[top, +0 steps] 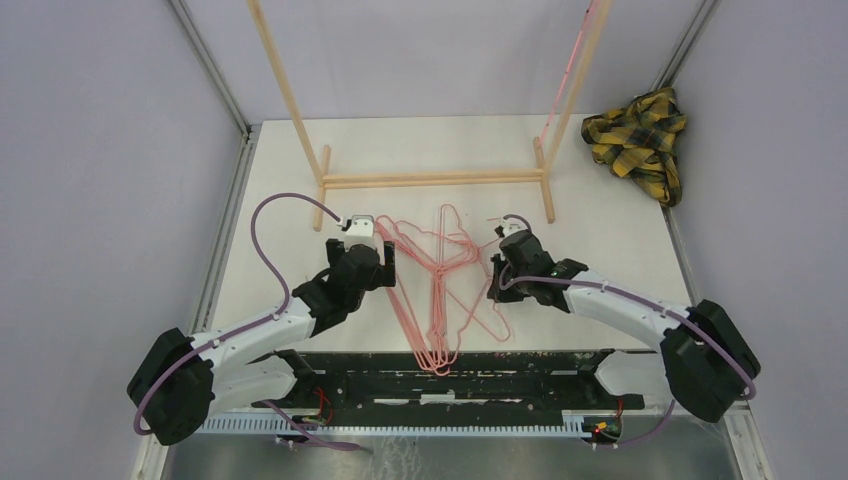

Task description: Organize the hangers

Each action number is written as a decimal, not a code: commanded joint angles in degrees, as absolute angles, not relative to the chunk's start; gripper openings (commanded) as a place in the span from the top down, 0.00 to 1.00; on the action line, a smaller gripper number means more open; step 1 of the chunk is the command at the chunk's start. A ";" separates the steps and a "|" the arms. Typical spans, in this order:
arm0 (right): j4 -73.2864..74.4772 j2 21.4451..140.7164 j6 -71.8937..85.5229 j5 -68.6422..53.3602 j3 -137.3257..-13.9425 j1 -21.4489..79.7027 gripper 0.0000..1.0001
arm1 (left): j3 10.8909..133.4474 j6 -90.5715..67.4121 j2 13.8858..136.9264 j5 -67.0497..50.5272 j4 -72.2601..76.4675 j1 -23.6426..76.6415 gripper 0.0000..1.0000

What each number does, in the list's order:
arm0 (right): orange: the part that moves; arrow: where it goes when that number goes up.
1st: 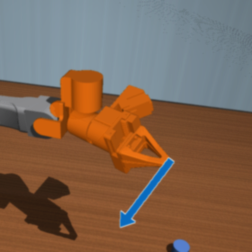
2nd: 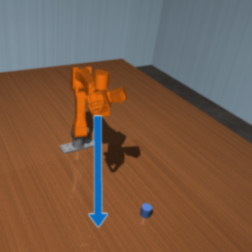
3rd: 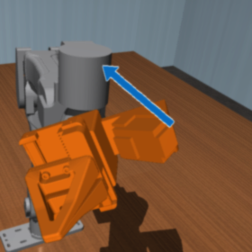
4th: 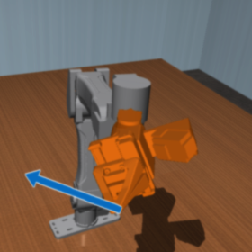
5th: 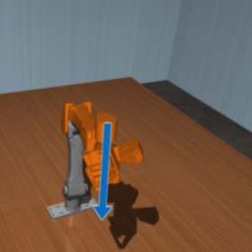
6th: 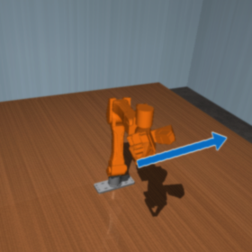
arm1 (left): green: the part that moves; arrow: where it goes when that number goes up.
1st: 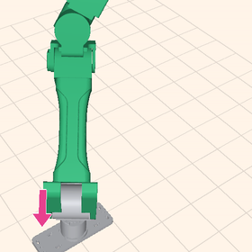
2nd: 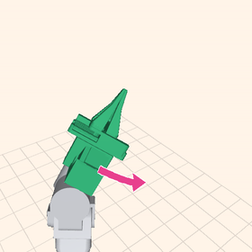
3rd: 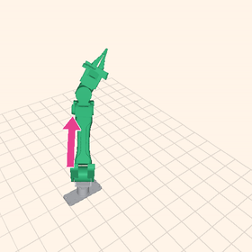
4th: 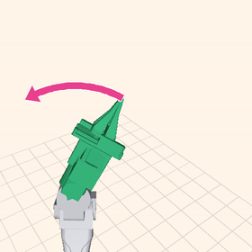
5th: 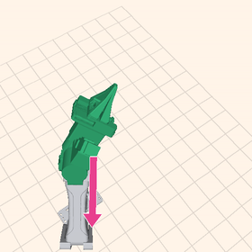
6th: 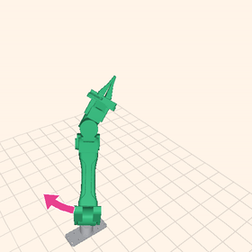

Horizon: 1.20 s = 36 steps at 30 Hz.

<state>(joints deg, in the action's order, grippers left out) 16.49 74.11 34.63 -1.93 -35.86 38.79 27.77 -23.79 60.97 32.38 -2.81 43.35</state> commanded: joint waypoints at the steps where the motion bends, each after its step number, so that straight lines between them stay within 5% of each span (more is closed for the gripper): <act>1: 19.01 66.37 33.55 7.33 -38.24 38.86 0.99 | 27.77 -26.06 60.25 31.73 0.52 43.41 0.01; 9: 18.74 65.35 28.73 19.63 -41.21 38.88 0.99 | 27.46 -26.36 59.64 31.49 0.30 43.37 0.01; 20: 19.71 68.61 24.97 14.30 -49.10 47.61 0.99 | 26.72 -26.61 57.81 32.65 -0.25 43.42 0.01; 27: 24.51 73.82 19.52 27.14 -60.89 58.89 0.99 | 26.98 -27.24 56.49 32.70 -1.60 43.38 0.01; 36: 16.90 81.47 8.45 38.66 -73.06 60.57 0.99 | 27.42 -27.66 50.16 32.05 -3.84 43.42 0.01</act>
